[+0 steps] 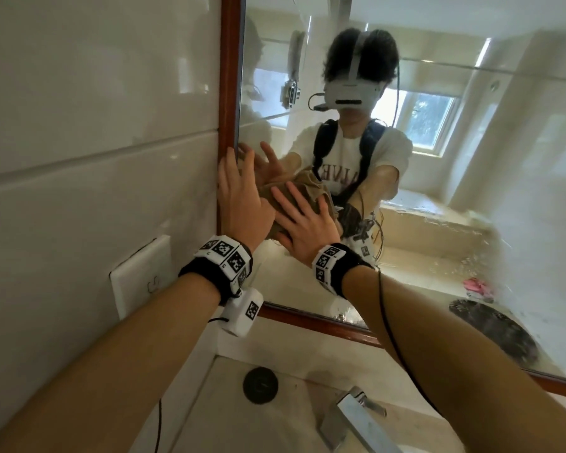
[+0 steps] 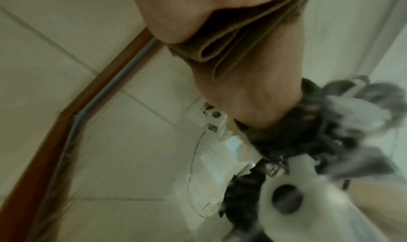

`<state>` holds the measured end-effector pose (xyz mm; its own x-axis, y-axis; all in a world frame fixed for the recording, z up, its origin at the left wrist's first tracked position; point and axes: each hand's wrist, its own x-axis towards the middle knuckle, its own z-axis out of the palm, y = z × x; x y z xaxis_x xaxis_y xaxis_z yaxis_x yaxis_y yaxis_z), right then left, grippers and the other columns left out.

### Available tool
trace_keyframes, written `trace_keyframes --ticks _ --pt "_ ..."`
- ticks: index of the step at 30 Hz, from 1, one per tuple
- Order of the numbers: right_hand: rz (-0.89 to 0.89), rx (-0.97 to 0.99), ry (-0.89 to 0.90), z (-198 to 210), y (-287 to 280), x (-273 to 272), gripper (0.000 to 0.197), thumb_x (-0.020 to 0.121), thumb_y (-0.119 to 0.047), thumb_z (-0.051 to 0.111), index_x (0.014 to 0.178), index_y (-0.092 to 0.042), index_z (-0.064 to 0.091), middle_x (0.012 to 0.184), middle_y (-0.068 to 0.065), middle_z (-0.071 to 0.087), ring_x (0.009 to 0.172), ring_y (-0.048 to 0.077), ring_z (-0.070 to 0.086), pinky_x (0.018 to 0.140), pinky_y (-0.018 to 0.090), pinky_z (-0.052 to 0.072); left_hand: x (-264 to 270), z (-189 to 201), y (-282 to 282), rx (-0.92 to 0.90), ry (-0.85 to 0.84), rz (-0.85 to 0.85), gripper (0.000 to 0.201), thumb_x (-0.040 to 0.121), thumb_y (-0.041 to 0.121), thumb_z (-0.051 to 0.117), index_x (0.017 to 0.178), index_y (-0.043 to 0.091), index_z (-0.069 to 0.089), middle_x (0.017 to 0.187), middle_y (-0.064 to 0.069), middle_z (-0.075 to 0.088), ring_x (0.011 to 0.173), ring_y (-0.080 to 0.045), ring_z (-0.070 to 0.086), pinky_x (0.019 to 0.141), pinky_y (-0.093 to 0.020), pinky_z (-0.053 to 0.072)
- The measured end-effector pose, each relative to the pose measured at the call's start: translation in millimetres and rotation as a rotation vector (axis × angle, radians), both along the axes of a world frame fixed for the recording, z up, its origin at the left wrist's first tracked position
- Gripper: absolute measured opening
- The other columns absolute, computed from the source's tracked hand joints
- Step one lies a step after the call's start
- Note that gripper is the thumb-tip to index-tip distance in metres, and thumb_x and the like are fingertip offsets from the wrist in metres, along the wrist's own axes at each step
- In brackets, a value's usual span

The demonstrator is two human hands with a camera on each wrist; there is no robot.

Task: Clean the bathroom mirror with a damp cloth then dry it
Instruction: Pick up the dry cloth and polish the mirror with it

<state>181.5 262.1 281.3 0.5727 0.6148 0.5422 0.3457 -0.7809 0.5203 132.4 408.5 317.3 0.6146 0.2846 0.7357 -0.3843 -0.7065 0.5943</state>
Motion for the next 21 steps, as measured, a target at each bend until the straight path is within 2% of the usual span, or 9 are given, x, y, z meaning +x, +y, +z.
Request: trace_keyframes --ticks 6,13,17,21 --pt "-0.034 0.105 -0.066 20.8 -26.1 -4.3 0.066 0.094 -0.059 0.035 0.153 -0.036 0.012 0.162 -0.002 0.006 0.148 0.025 0.000 0.112 0.061 -0.001 3.6 4.9 -22.7 0.115 0.013 0.051 0.080 0.078 0.006 0.051 0.154 0.017 0.029 0.163 -0.019 0.011 0.150 -0.036 0.007 0.119 -0.052 0.018" --pt "-0.070 0.221 -0.100 30.6 -59.8 -7.5 0.065 0.095 -0.061 0.029 0.153 -0.037 0.012 0.162 -0.001 0.005 0.148 0.026 0.000 0.111 0.060 -0.004 13.1 15.6 -49.4 0.245 0.018 0.072 0.074 0.089 0.019 0.054 0.155 0.027 0.024 0.164 -0.019 0.004 0.150 -0.040 0.003 0.117 -0.059 0.014" --pt "-0.100 0.259 -0.128 39.7 -96.1 -14.7 0.066 0.094 -0.062 0.028 0.153 -0.037 0.012 0.162 0.000 0.007 0.148 0.028 0.004 0.109 0.058 -0.008 13.2 18.6 -76.6 0.233 0.013 0.063 0.066 0.096 0.033 0.051 0.155 0.034 0.021 0.165 -0.014 -0.001 0.151 -0.037 -0.001 0.116 -0.062 0.010" --pt "-0.115 0.297 -0.138 48.0 -134.1 -19.5 0.065 0.094 -0.062 0.028 0.152 -0.037 0.013 0.162 -0.001 0.008 0.148 0.027 0.003 0.110 0.059 -0.005 8.9 19.0 -112.1 0.237 -0.009 0.063 0.064 0.097 0.036 0.047 0.155 0.037 0.021 0.166 -0.012 0.001 0.151 -0.035 0.000 0.116 -0.063 0.012"
